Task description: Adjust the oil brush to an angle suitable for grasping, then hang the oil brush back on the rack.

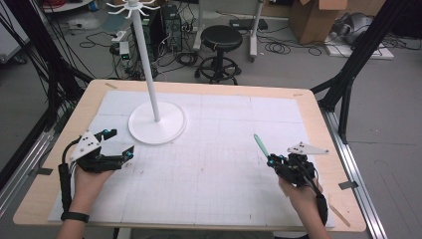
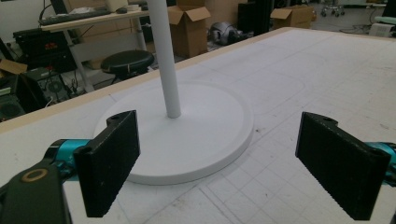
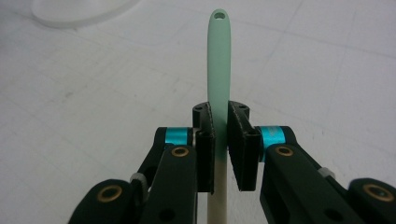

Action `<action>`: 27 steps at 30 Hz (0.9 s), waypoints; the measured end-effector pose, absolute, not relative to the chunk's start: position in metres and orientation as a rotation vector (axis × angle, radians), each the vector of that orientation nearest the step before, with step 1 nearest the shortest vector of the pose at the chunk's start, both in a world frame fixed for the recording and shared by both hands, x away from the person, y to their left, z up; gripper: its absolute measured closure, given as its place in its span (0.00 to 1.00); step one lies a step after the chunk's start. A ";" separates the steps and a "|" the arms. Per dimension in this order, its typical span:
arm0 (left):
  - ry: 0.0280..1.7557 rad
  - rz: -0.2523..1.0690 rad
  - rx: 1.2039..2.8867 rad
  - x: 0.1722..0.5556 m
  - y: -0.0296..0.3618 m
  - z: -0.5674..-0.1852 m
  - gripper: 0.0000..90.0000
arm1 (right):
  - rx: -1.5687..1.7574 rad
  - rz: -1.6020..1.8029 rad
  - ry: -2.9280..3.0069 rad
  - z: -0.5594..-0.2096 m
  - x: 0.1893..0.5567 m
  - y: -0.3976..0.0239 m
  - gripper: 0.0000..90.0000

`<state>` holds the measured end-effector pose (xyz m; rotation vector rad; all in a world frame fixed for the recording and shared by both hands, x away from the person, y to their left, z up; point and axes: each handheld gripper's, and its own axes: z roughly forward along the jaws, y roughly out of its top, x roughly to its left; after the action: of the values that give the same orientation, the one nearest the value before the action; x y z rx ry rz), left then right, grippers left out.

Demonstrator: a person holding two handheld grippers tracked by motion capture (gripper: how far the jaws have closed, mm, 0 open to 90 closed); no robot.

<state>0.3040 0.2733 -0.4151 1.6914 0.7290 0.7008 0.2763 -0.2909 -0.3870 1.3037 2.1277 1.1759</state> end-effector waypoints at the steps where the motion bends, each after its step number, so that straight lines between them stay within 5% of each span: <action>1: 0.730 0.701 1.690 0.304 0.273 -0.415 0.16 | 1.280 1.198 2.129 -0.380 0.278 -0.289 0.91; 27: 0.721 0.679 1.649 0.303 0.277 -0.412 0.16 | 0.902 1.459 2.095 -0.291 0.334 -0.225 0.91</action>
<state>0.3032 0.2768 -0.4122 1.6491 0.7207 0.6791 0.3339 -0.2253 -0.2911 0.9024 2.0952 1.4595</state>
